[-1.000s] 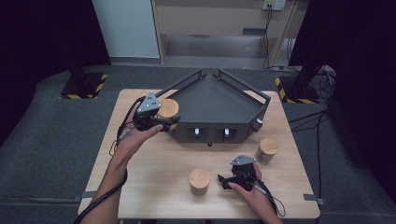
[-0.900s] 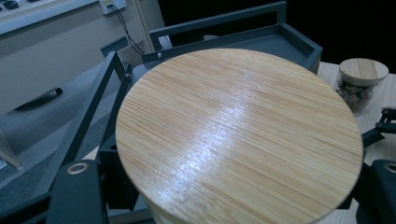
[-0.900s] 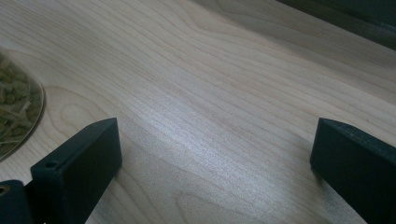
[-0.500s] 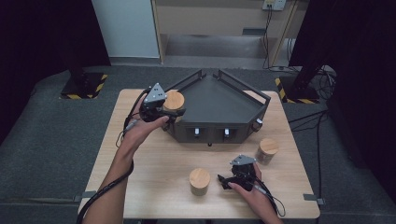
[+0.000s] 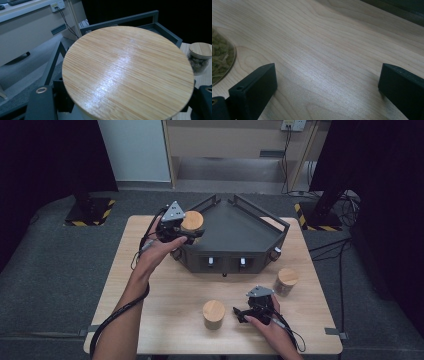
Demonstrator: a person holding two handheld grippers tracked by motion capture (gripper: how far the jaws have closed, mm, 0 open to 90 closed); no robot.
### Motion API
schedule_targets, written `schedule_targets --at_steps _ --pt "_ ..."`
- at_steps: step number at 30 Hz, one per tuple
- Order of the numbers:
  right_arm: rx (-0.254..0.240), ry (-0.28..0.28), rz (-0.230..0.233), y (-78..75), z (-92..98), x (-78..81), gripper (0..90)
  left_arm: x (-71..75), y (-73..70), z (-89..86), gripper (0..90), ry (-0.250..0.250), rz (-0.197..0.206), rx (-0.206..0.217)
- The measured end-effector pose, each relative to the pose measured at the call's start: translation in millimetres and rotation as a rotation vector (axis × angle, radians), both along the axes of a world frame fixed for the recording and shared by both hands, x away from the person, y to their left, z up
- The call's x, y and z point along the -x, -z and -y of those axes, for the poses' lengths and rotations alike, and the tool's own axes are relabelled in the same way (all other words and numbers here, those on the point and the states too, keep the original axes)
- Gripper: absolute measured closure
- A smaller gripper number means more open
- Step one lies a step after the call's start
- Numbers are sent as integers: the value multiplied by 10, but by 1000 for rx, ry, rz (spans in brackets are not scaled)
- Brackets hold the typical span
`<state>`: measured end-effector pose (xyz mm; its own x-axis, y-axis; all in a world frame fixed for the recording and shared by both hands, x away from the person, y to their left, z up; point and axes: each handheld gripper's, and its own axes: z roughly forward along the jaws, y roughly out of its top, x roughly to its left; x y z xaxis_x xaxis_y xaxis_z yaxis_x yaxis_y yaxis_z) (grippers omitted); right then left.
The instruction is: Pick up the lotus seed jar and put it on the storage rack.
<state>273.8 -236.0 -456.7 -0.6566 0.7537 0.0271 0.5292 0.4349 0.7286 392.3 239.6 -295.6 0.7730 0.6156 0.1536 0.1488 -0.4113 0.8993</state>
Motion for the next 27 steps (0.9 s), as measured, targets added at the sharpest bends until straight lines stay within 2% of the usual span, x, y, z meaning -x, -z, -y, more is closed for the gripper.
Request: schedule_targets --at_steps 3,13,27 --pt "1 -1 1 0 0 0 21 -56 32 33 247 7 -8 12" --pt "1 -1 0 0 0 0 21 -234 138 202 247 27 -37 -26" --pt "-1 0 1 2 1 0 20 -326 257 218 247 16 -71 -34"
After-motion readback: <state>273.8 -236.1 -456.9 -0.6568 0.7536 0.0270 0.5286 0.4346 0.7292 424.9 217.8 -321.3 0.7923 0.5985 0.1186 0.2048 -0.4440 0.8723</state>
